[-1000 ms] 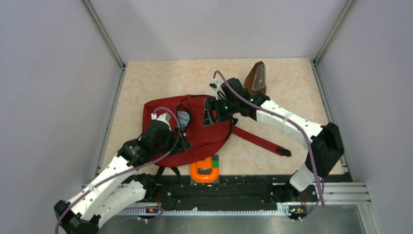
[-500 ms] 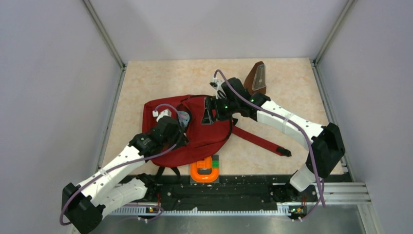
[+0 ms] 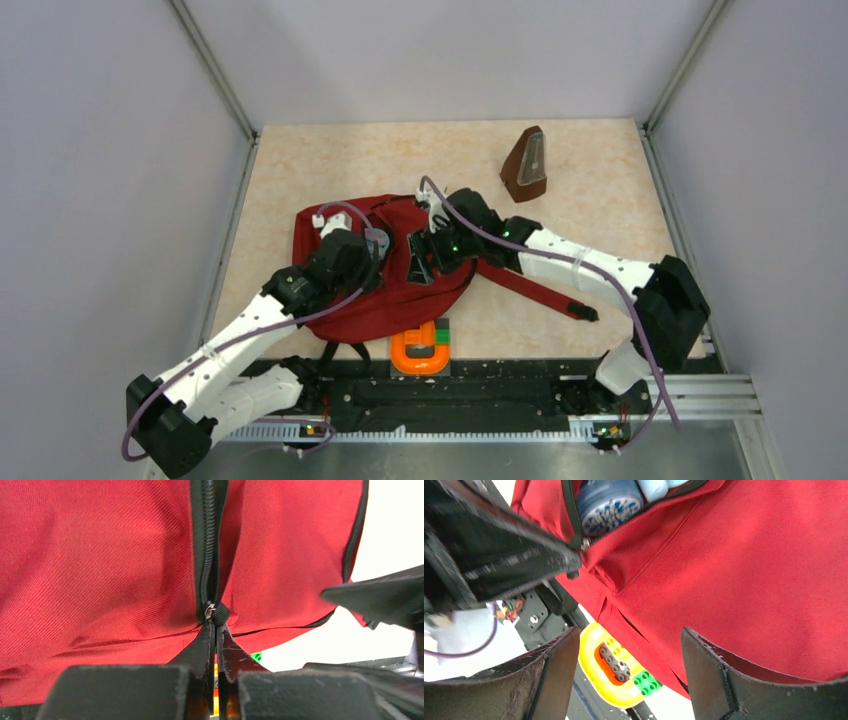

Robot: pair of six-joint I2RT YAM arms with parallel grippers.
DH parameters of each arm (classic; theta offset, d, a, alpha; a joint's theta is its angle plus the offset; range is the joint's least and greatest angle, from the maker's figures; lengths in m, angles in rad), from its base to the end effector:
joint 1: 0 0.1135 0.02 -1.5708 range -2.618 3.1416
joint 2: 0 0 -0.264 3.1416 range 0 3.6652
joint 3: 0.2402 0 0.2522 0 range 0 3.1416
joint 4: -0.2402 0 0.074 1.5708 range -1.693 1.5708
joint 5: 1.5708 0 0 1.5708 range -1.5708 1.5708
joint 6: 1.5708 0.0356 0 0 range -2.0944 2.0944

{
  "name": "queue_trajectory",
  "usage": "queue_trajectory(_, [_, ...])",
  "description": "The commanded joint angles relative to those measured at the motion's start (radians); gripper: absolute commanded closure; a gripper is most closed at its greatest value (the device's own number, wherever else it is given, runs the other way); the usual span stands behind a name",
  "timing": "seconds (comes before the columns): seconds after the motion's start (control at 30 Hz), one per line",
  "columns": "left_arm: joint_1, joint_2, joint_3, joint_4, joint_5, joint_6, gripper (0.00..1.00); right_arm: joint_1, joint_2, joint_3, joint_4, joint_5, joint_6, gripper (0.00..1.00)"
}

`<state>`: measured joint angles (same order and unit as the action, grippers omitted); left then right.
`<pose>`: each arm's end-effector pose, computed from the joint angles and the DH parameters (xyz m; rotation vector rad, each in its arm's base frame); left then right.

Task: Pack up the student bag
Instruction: Zip the student bag at the center of the board.

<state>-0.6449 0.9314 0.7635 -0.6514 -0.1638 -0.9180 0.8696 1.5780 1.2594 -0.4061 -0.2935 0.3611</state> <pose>0.1541 -0.1087 0.2638 -0.4112 2.4114 -0.5368 0.2207 0.2773 0.2861 -0.7740 2.3303 0.9325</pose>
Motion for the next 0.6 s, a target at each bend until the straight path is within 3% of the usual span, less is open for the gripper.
queue_trajectory(0.0, [-0.004, -0.009, 0.074, 0.045, -0.03, 0.046, 1.0, 0.036, -0.098, -0.118, 0.246, 0.031, -0.073, 0.28])
queue_trajectory(0.37, [0.0, -0.08, 0.138, -0.041, -0.069, 0.136, 1.0, 0.07, -0.033, -0.203, 0.6, -0.003, -0.182, 0.28])
queue_trajectory(0.57, [0.003, -0.074, 0.156, -0.043, -0.02, 0.178, 1.0, 0.14, 0.062, -0.129, 0.596, 0.04, -0.228, 0.27])
